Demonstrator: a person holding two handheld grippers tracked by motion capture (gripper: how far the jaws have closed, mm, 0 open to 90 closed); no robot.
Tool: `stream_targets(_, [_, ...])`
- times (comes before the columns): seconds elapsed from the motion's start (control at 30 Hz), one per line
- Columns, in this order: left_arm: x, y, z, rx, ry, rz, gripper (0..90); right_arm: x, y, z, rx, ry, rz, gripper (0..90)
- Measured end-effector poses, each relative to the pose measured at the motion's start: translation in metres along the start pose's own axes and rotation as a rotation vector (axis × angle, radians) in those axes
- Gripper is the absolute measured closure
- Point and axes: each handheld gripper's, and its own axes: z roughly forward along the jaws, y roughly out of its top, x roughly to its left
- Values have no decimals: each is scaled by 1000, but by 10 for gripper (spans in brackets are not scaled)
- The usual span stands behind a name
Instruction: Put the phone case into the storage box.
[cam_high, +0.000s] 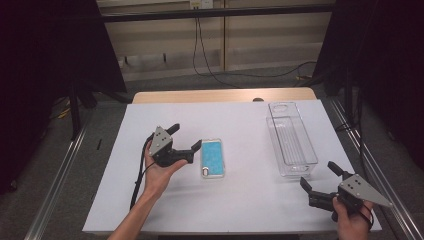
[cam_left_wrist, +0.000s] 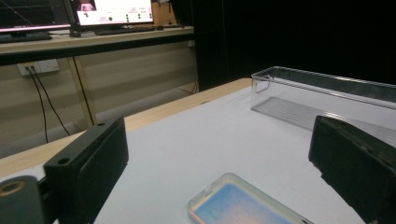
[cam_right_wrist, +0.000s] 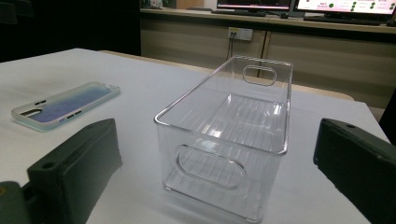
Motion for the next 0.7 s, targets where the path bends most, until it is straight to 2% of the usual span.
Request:
stream_targets(0.17, [2, 2, 8, -7, -4, -7, 63, 1, 0, -1, 1, -3, -1, 0])
stream_targets(0.2, [1, 4, 13, 7, -5, 11, 65, 1, 0, -1, 0, -1, -1, 0])
stream_targets(0.4, [0, 9, 27, -4, -16, 23, 85, 1, 1, -1, 1, -4, -2, 0])
stream_targets(0.5, [0, 13, 39, -9, -32, 7, 104, 1, 1, -1, 1, -5, -3, 0])
stream_targets(0.7, [-3, 15, 49, 11, -52, 4, 180, 1, 1, 0, 1, -2, -2, 0])
